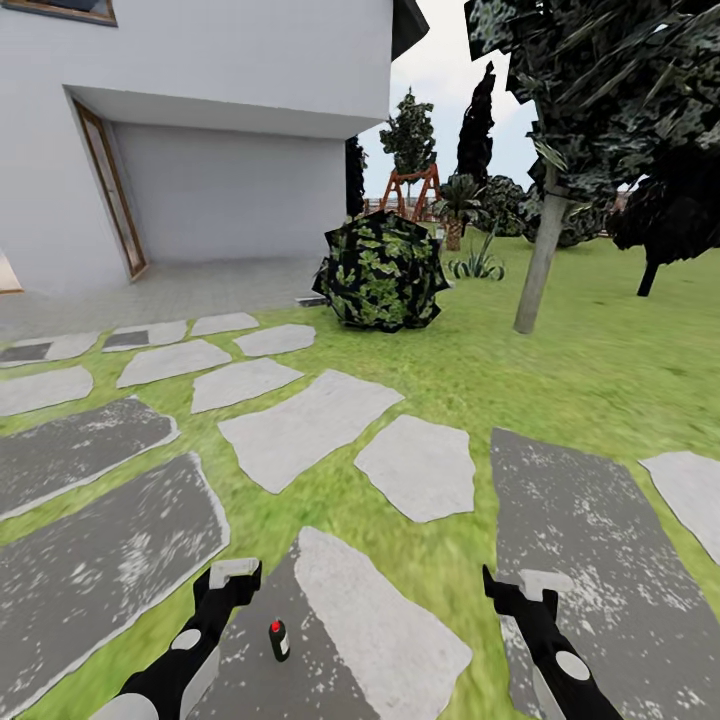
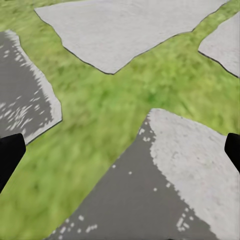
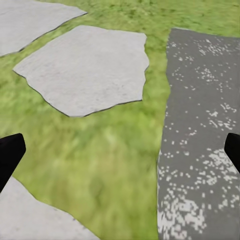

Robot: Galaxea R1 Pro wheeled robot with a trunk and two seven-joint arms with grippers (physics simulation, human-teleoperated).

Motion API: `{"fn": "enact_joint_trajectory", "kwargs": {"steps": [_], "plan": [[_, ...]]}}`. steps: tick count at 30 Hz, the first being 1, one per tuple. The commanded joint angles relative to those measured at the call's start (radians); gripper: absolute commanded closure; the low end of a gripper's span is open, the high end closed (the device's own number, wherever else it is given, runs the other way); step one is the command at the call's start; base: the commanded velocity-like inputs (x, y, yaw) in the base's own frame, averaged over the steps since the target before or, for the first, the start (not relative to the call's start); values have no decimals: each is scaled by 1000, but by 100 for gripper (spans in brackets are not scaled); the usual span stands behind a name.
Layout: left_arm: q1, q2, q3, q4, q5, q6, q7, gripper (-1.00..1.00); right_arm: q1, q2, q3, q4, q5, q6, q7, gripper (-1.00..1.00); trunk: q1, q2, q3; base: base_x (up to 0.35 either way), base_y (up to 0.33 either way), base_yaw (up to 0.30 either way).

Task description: In the garden, pick up the pesticide atomizer on the floor and spray pesticide onto both trees until each tree trunk is fully covered.

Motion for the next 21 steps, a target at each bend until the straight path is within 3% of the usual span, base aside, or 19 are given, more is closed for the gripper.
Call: {"fn": "enact_joint_trajectory", "kwargs": {"steps": [1,10,21], "plan": [[-1,0,-1,0,6,-3,-1,-100,0,0,1,1,-6,-3,-1,-100,4,-7,-5,3,-2,6],[-1,0,-8,6,0,1,-3,-100,0,0,1,1,-6,-3,-1,-100,38,-70,-46,0,0,1],[-1,0,-12,9,-6,6,-3,-100,0,0,1,1,-6,-3,-1,-100,43,-73,-106,0,0,0]]}}
